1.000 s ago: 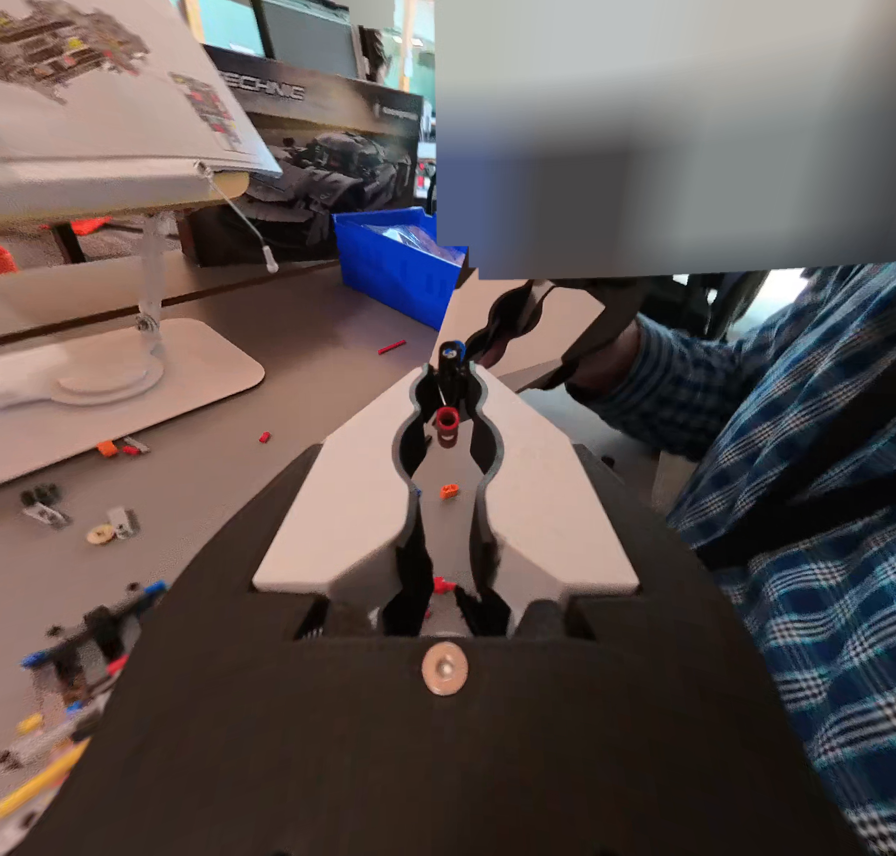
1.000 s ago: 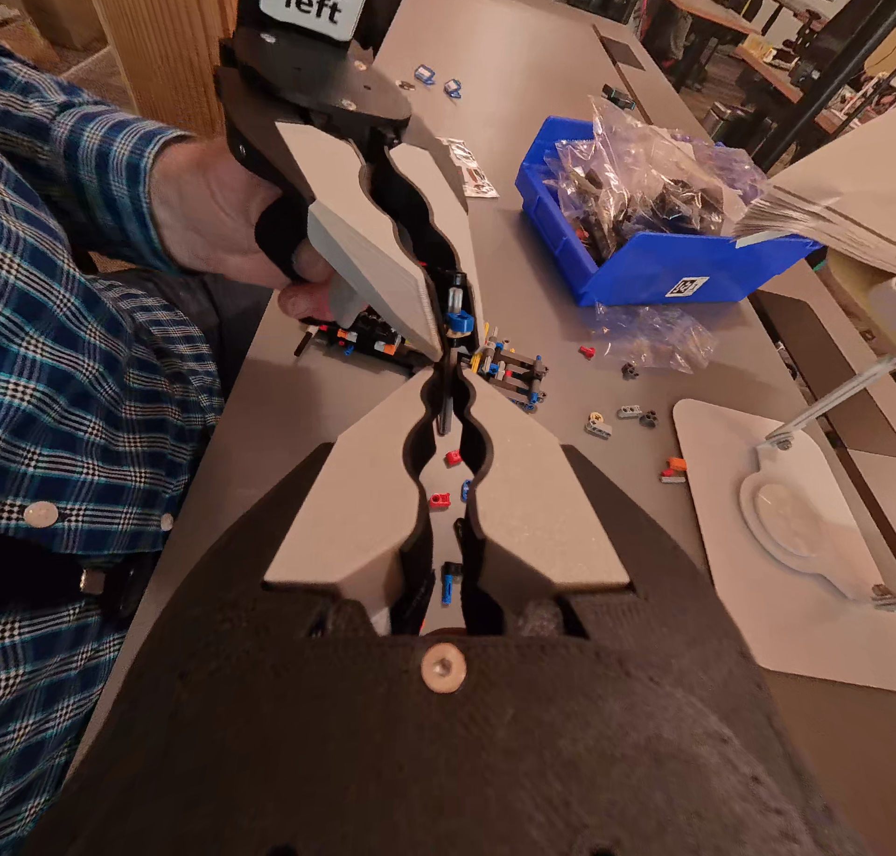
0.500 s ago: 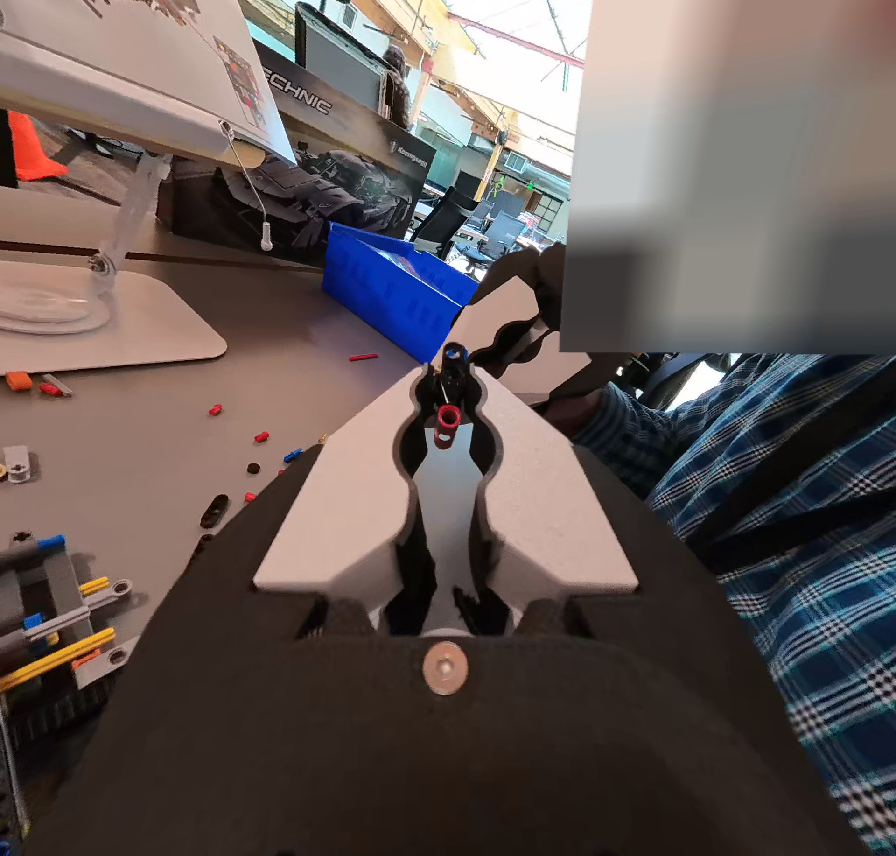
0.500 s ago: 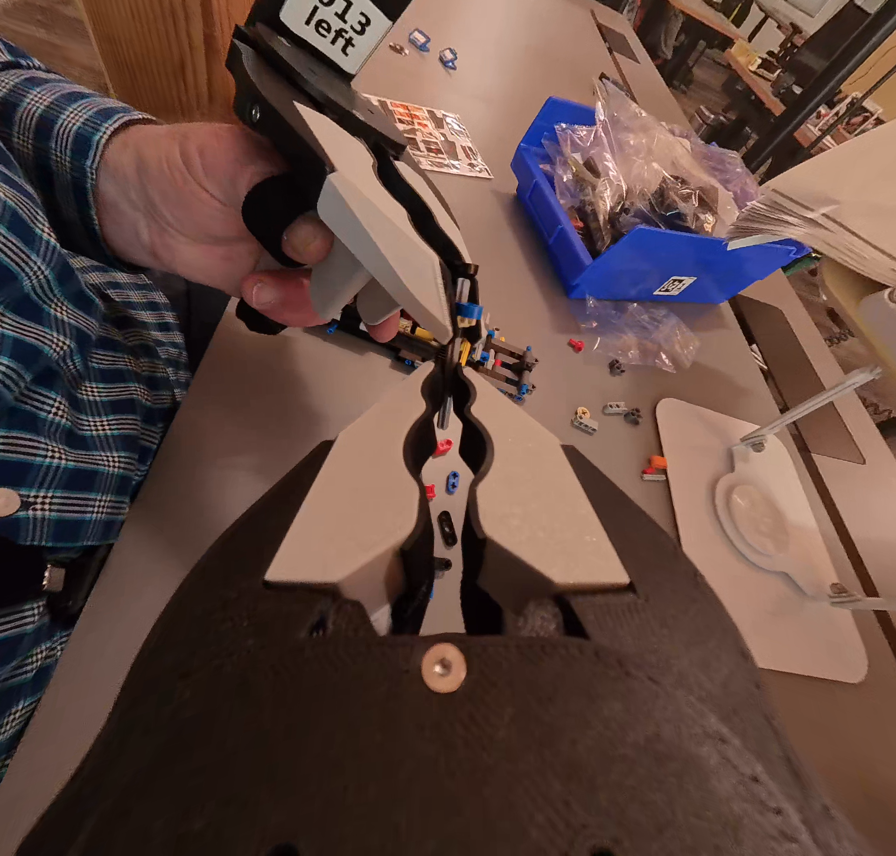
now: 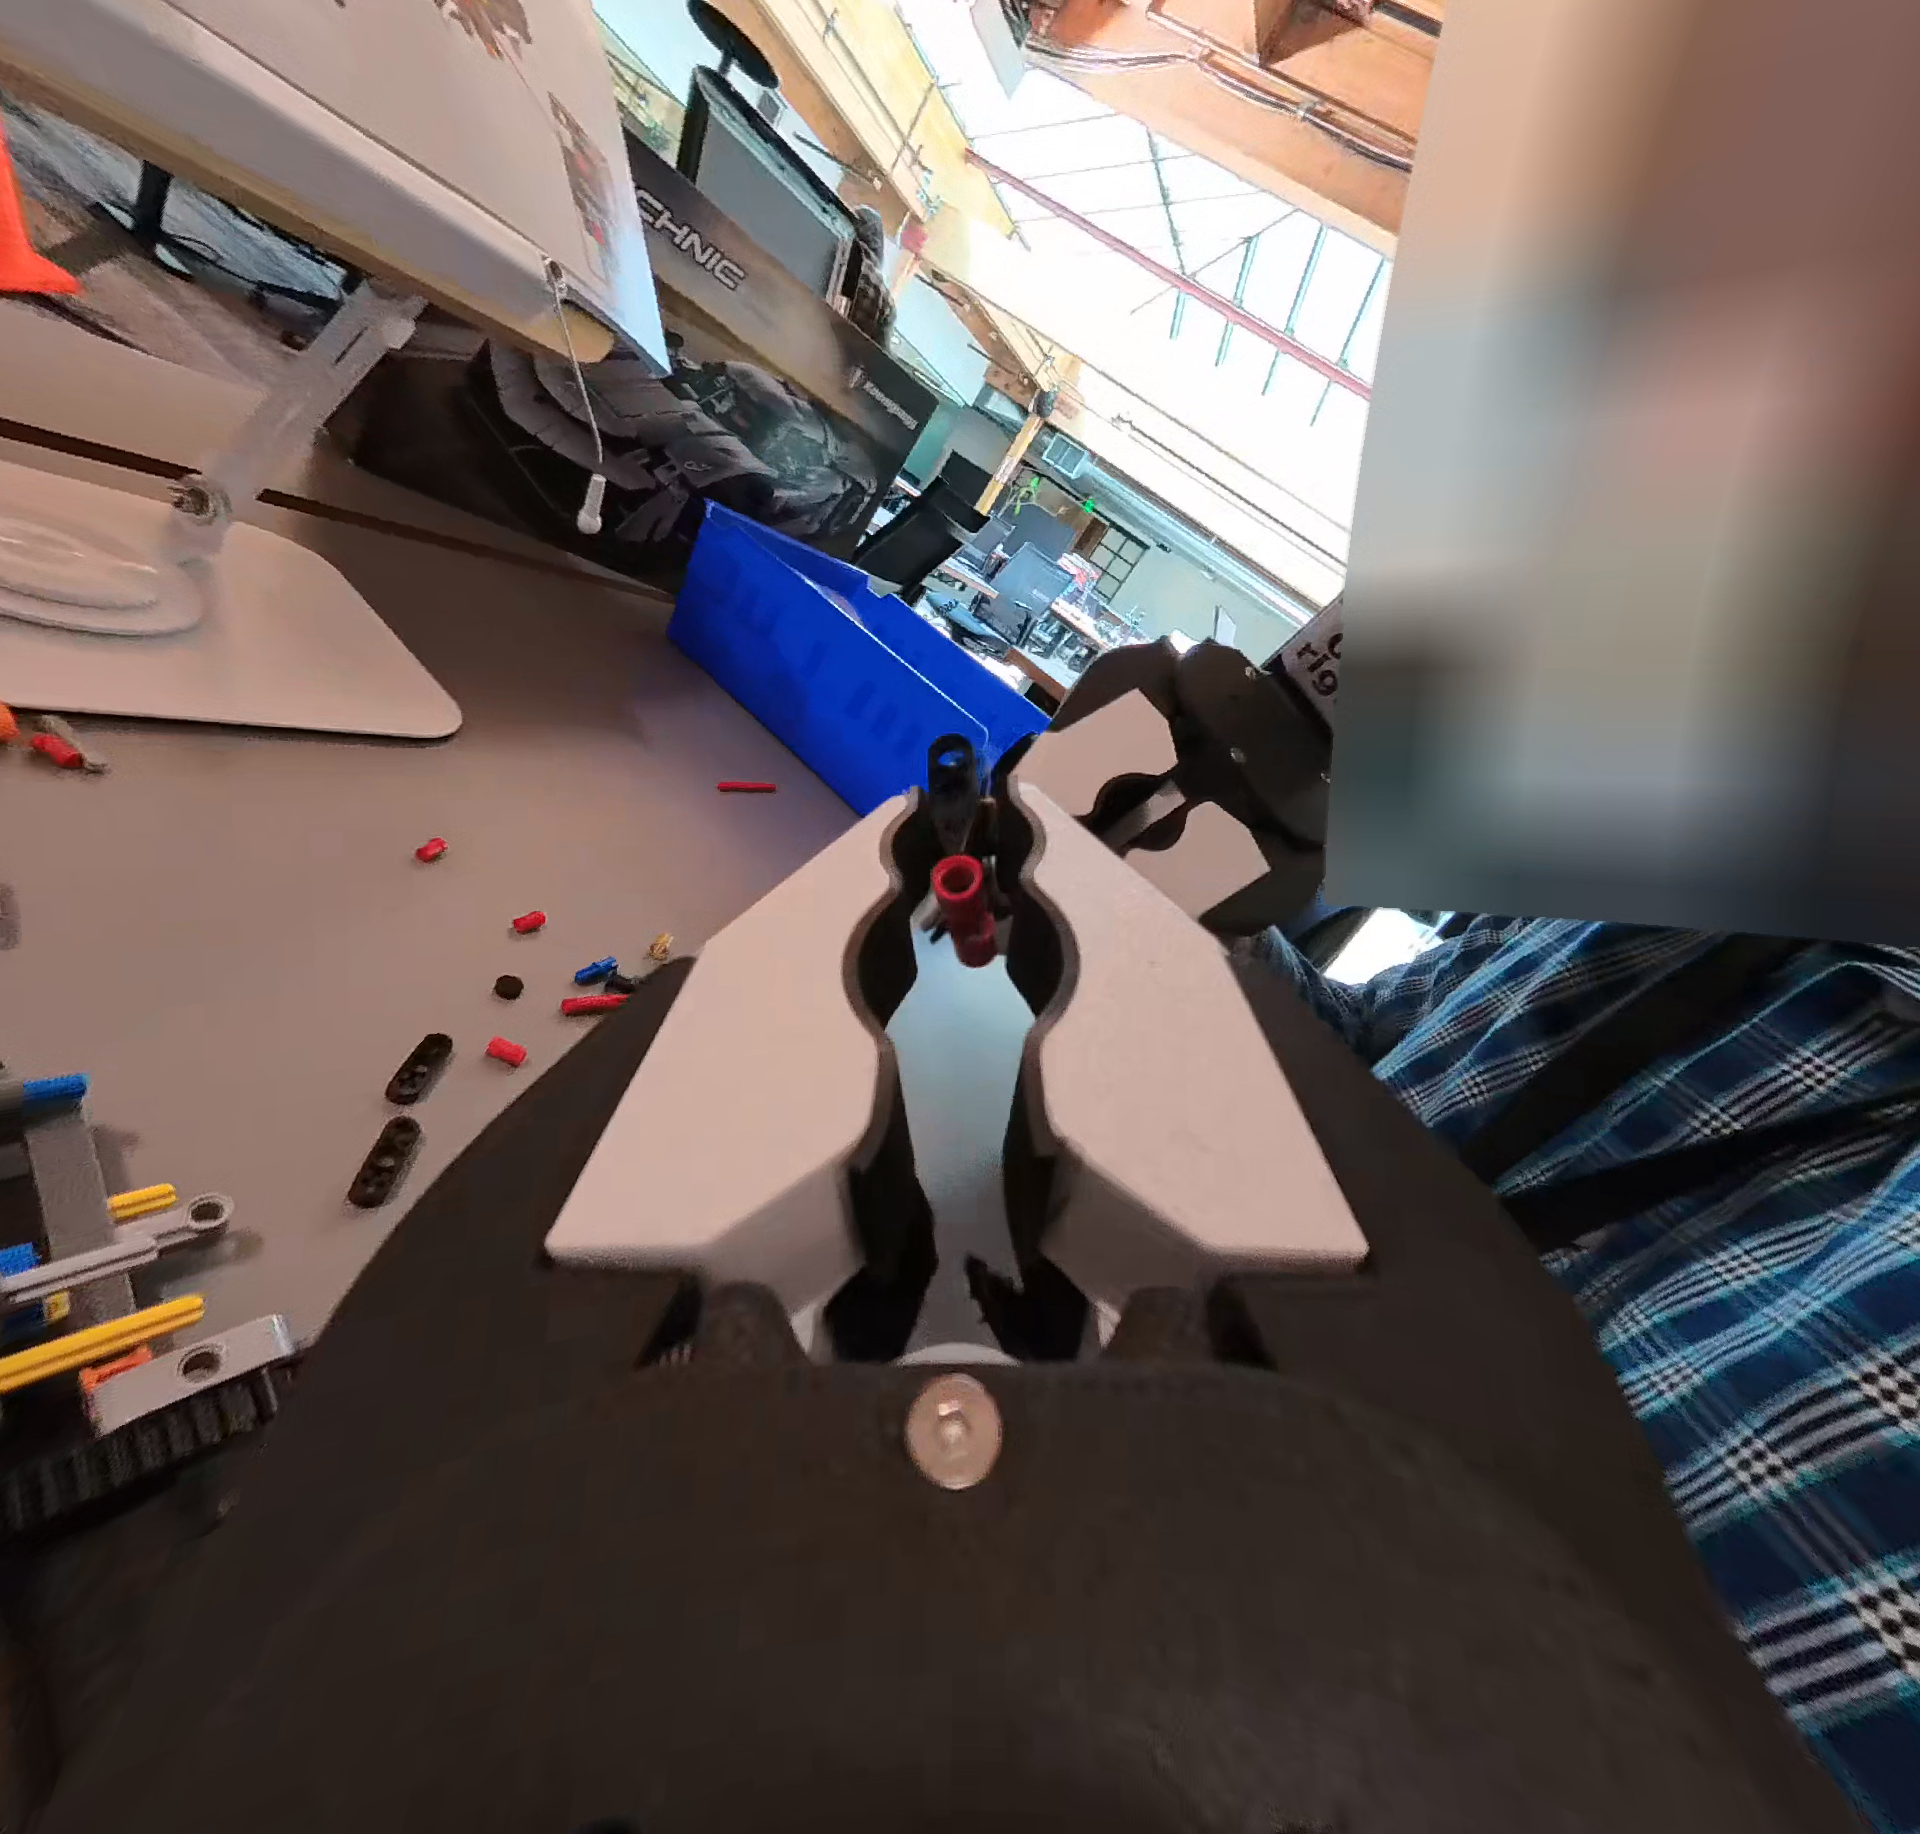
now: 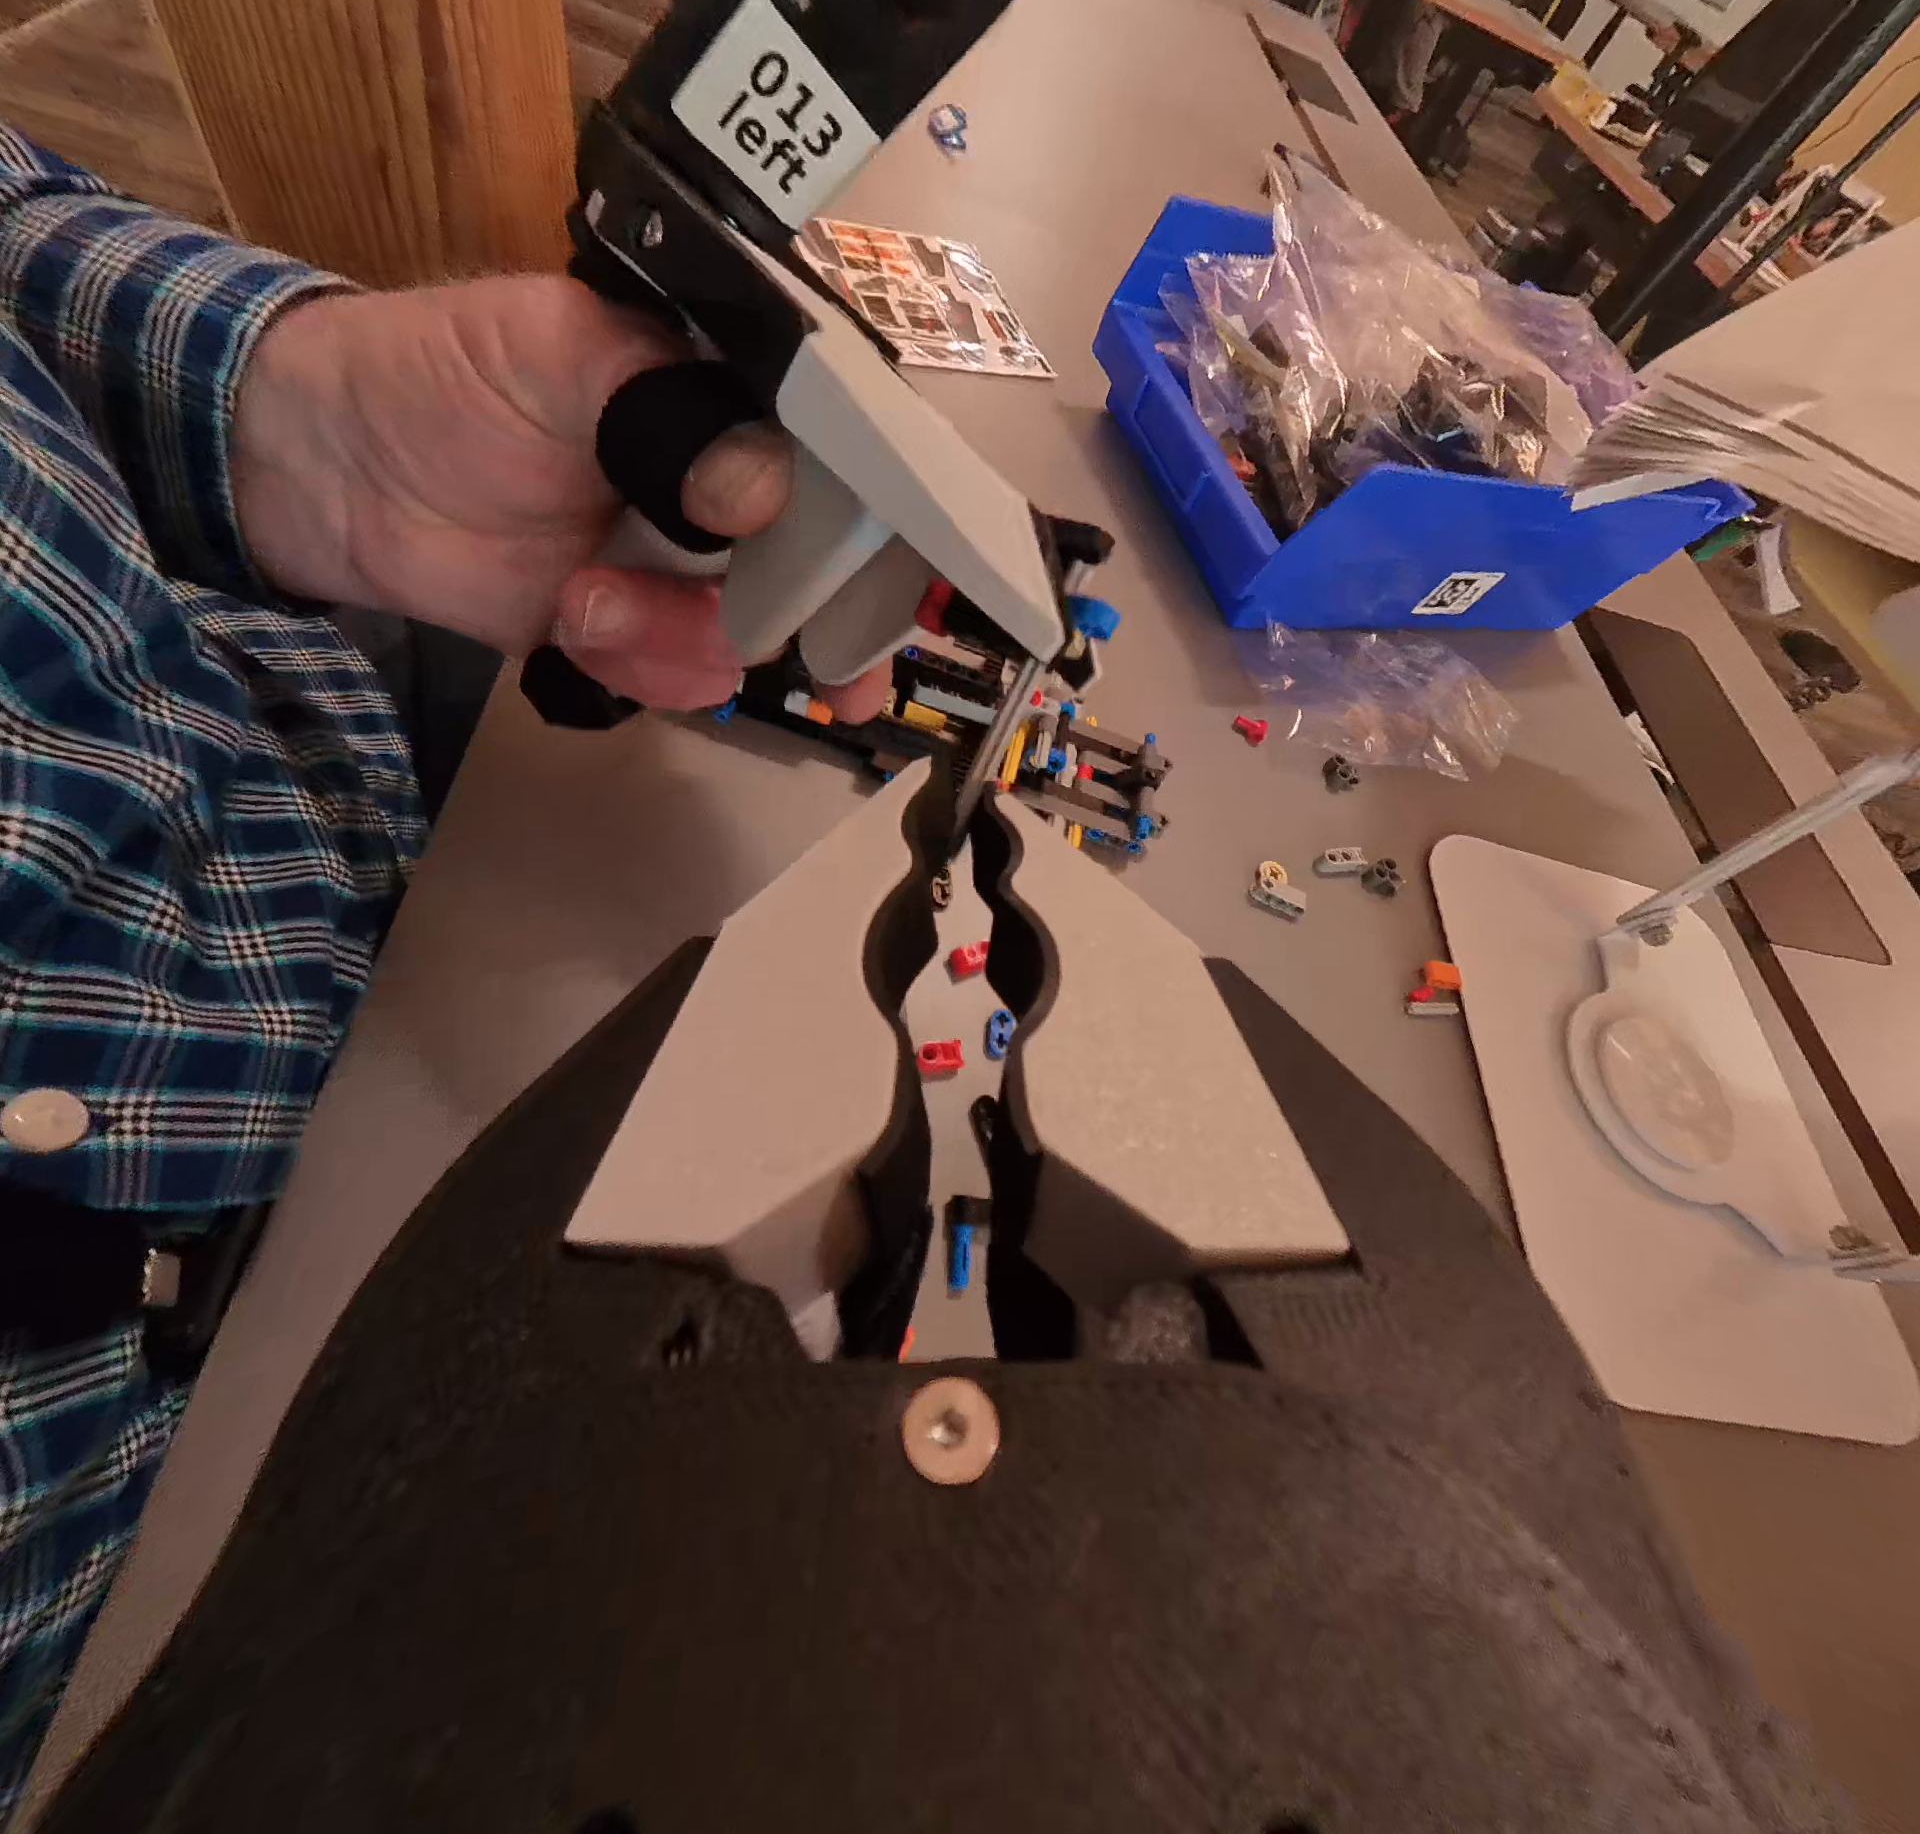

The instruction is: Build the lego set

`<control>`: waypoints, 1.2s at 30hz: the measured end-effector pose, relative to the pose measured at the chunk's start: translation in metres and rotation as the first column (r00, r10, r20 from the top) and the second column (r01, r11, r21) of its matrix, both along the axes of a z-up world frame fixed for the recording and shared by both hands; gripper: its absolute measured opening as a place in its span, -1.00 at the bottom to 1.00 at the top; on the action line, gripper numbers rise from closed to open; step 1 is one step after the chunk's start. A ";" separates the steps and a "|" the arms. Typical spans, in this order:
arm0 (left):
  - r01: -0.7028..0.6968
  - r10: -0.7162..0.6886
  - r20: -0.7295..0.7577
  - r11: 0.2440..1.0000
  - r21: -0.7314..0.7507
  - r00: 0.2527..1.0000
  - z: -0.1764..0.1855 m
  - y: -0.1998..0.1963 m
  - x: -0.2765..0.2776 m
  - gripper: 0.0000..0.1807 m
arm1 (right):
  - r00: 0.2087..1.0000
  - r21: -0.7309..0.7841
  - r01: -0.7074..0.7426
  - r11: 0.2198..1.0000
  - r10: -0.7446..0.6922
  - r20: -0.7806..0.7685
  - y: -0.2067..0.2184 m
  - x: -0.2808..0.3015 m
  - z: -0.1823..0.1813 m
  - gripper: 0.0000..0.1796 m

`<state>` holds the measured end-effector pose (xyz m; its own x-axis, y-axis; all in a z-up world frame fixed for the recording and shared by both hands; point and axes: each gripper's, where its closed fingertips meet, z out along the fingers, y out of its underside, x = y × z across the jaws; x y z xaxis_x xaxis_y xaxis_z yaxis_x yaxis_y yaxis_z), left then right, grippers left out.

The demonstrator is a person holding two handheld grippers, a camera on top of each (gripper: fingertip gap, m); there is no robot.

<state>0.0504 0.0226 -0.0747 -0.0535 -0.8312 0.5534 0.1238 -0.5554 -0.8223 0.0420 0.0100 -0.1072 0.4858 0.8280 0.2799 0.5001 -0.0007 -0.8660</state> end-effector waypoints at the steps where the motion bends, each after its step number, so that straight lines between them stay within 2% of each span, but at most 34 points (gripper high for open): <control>1: -0.002 0.003 0.011 1.000 -0.014 1.000 0.001 0.000 0.001 -0.90 | 1.000 -0.008 0.002 1.000 -0.002 -0.011 0.002 0.003 0.000 -0.98; 5: -0.002 0.003 0.008 1.000 -0.020 1.000 -0.004 -0.001 0.004 -0.89 | 1.000 -0.019 0.010 1.000 -0.010 0.010 0.006 0.008 -0.006 -0.98; 10: 0.010 -0.009 0.042 0.999 -0.034 0.999 -0.003 -0.001 0.004 -0.88 | 0.999 -0.024 0.015 1.000 -0.016 -0.047 0.008 0.006 0.004 -0.97; 17: 0.003 -0.002 0.017 1.000 -0.013 1.000 -0.010 -0.004 0.009 -0.88 | 0.999 0.000 0.050 0.999 -0.050 0.018 0.016 0.002 0.002 -1.00; 22: -0.008 0.008 0.003 1.000 0.000 1.000 -0.008 -0.004 0.009 -0.89 | 0.996 0.068 0.024 0.997 -0.030 0.085 0.013 0.003 0.002 -1.00; 26: -0.016 0.016 0.014 1.000 0.006 1.000 -0.003 -0.004 0.010 -0.89 | 0.999 -0.001 -0.003 1.000 0.003 -0.035 0.013 0.003 0.006 -1.00; 29: -0.023 0.023 0.011 0.999 0.048 1.000 0.004 -0.001 0.009 -0.90 | 0.961 -0.131 -0.071 0.989 0.032 -0.275 0.012 0.001 0.015 -0.99; 33: -0.033 0.033 0.017 0.999 0.028 0.999 0.005 0.006 0.008 -0.90 | 0.933 -0.169 -0.075 0.983 0.009 -0.359 0.014 -0.002 0.016 -0.99; 36: -0.018 0.018 0.049 1.000 -0.008 0.999 0.009 0.008 0.006 -0.90 | 0.938 -0.148 -0.051 0.988 -0.004 -0.348 0.015 -0.003 0.019 -0.99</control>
<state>0.0567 0.0308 -0.0662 -0.0658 -0.8279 0.5570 0.1736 -0.5592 -0.8106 0.0385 0.0252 -0.0879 0.5098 0.8597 -0.0324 0.1708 -0.1380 -0.9756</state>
